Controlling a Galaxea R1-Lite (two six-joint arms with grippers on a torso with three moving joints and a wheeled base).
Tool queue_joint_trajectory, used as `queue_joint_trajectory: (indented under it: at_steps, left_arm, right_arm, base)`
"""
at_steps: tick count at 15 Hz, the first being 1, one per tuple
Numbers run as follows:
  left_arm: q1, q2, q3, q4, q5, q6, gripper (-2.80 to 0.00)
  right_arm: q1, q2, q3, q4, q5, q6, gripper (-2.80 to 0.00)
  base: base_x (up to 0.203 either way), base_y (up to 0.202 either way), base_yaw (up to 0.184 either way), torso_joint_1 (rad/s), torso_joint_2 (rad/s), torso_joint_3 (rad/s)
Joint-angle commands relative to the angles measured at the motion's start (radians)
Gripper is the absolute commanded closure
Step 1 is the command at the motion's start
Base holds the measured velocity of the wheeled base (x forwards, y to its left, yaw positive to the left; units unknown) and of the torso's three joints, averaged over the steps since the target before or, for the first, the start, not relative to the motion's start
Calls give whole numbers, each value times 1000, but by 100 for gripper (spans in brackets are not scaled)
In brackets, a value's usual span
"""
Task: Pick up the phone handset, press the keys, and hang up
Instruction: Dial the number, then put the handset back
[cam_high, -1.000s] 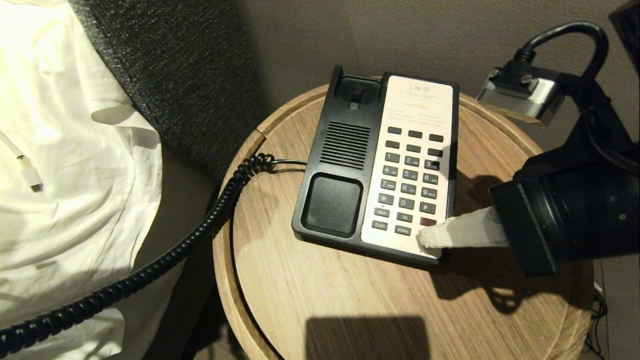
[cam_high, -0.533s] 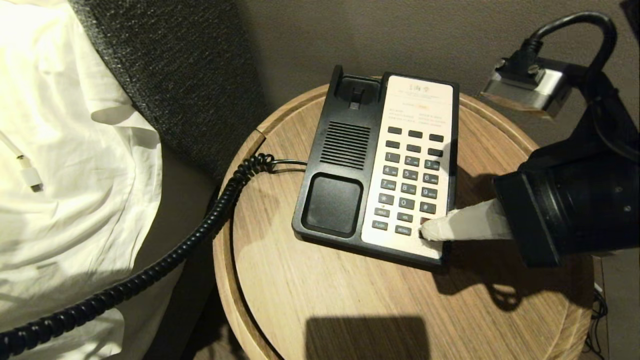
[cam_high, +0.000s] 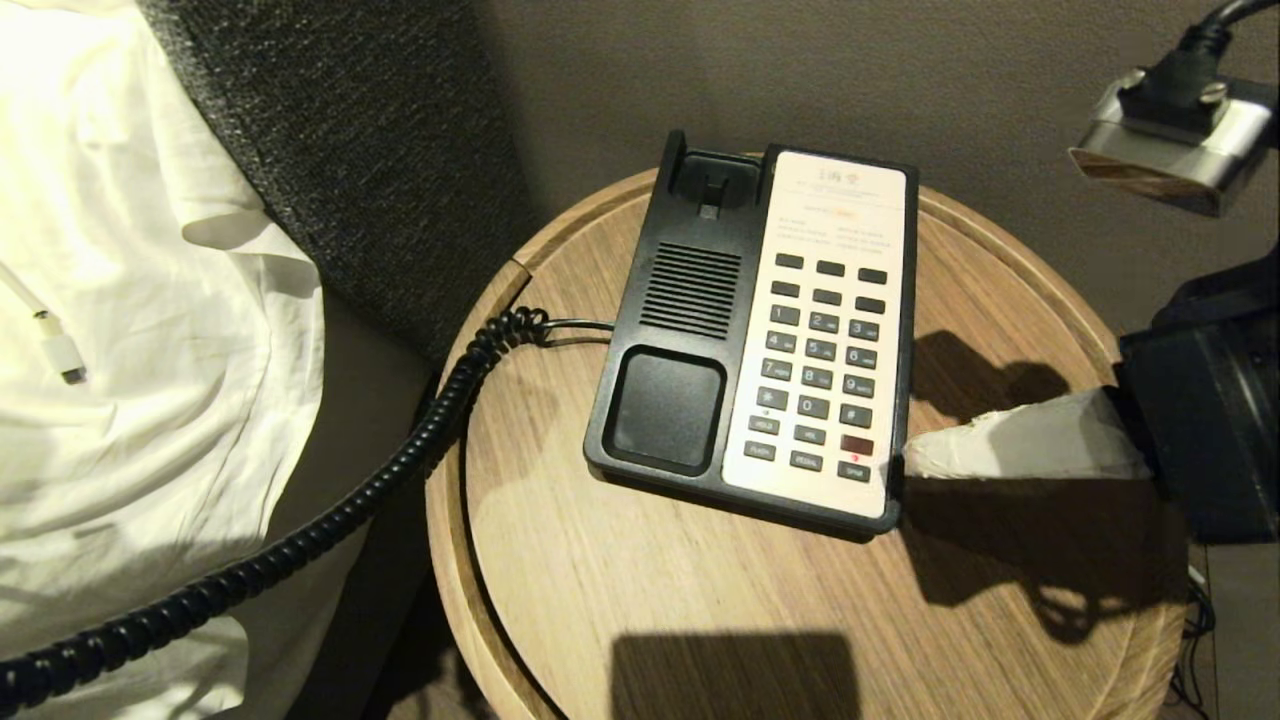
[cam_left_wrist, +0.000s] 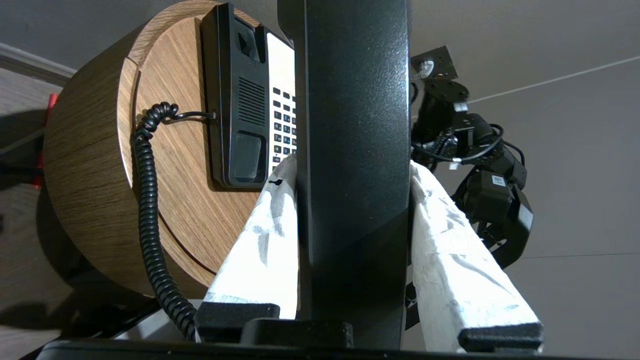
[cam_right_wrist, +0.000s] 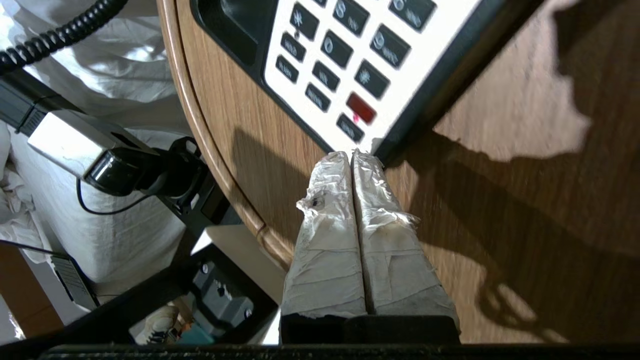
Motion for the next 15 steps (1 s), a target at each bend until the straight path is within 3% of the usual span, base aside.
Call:
queue_joint_trajectory:
  at_steps: [1, 8, 12, 15]
  left_arm:
    - [3, 3, -4, 2, 14, 9, 0]
    - [2, 113, -63, 15, 90, 72, 0]
    - [5, 230, -86, 19, 96, 65, 0]
    - [83, 311, -94, 43, 80, 52, 0]
  right_arm:
    - [0, -47, 0, 25, -1, 4, 0]
    - [0, -193, -3, 155, -52, 8, 0]
    - [0, -280, -2, 235, -62, 12, 0]
    - [0, -348, -3, 299, -86, 14, 0]
  base:
    - [0, 0, 0, 0, 0, 0]
    - [0, 0, 0, 0, 0, 0]
    - [0, 0, 0, 0, 0, 0]
    - [0, 0, 0, 0, 0, 0]
